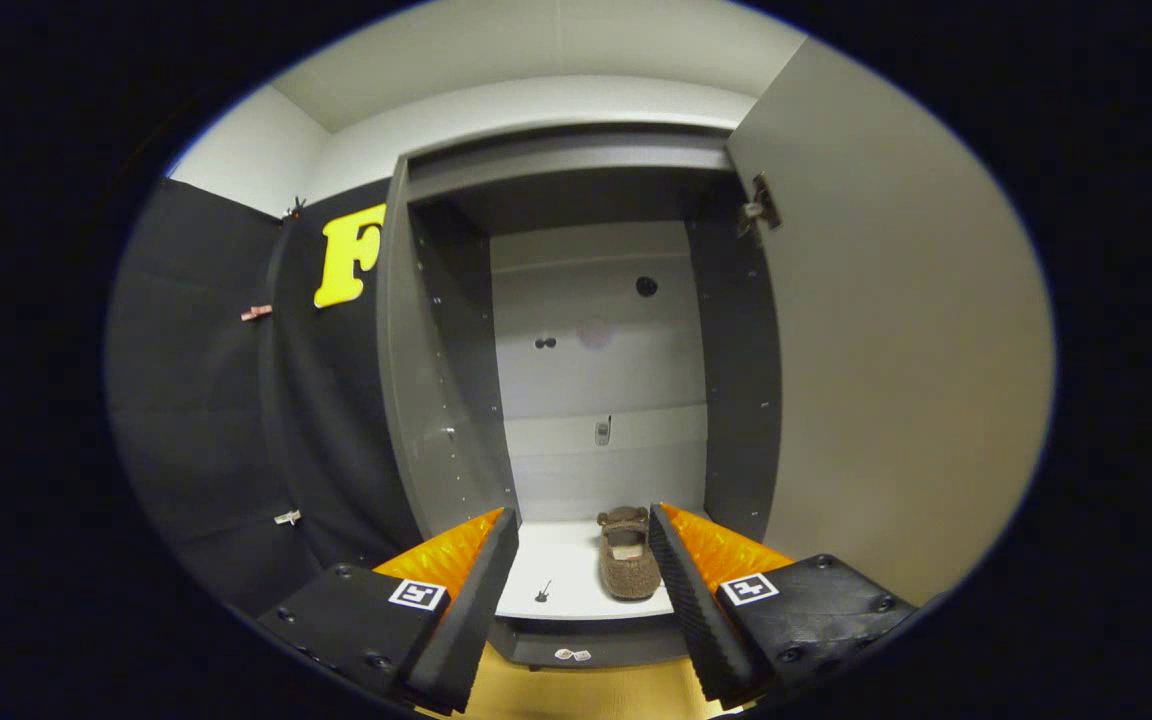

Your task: Open the shoe cabinet door, grab the shoes and put them into the shoe cabinet, then close the shoe cabinet door.

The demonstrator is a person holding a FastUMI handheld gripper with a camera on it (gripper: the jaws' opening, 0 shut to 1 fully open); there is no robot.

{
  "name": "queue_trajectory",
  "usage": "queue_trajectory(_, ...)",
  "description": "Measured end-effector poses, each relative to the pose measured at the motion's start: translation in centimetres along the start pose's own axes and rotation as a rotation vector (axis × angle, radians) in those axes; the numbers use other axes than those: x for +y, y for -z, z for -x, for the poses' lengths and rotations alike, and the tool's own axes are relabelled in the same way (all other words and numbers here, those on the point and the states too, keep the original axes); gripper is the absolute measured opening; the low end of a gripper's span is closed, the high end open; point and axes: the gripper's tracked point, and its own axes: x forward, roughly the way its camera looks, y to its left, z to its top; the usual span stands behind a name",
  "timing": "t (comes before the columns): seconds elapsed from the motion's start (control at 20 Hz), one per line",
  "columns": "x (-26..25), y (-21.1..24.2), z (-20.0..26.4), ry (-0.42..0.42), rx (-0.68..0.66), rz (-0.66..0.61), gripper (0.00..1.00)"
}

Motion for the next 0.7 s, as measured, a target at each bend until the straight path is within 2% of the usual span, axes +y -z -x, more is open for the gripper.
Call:
queue_trajectory(0.4, -2.4, -0.6, 10.2, -0.003, -0.005, -0.001, 0.98)
queue_trajectory(0.55, -3.4, -1.8, 14.9, -0.045, -0.024, -0.003, 0.98)
queue_trajectory(0.7, -6.3, -3.1, 19.7, -0.053, -0.040, -0.002, 0.98)
